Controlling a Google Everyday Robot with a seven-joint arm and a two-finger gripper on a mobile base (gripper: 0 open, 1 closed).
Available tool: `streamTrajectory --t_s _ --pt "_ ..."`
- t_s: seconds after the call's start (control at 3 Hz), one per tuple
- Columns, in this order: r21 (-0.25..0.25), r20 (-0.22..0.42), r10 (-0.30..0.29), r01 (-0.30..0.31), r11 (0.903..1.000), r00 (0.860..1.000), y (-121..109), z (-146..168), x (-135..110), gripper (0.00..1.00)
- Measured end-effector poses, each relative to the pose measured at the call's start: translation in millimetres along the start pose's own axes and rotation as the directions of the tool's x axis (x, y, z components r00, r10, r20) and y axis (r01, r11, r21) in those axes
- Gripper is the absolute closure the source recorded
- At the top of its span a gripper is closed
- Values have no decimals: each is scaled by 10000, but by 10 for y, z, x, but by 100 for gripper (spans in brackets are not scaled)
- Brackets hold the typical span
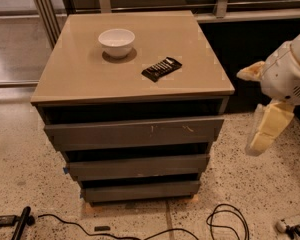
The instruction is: Open bottom drawer
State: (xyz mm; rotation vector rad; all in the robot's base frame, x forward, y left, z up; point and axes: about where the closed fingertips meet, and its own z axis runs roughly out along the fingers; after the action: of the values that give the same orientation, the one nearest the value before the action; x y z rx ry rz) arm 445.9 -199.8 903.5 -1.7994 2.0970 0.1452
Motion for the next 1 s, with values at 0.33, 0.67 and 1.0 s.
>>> streamTrajectory --t_s 0.33,0.67,1.0 --pt "-147 708 -258 269 9995 9972 120 345 125 0" --pt "-142 1111 -166 183 9997 9937 338 676 220 0" --pt "-24 1085 291 -290 9996 9937 632 1069 306 0"
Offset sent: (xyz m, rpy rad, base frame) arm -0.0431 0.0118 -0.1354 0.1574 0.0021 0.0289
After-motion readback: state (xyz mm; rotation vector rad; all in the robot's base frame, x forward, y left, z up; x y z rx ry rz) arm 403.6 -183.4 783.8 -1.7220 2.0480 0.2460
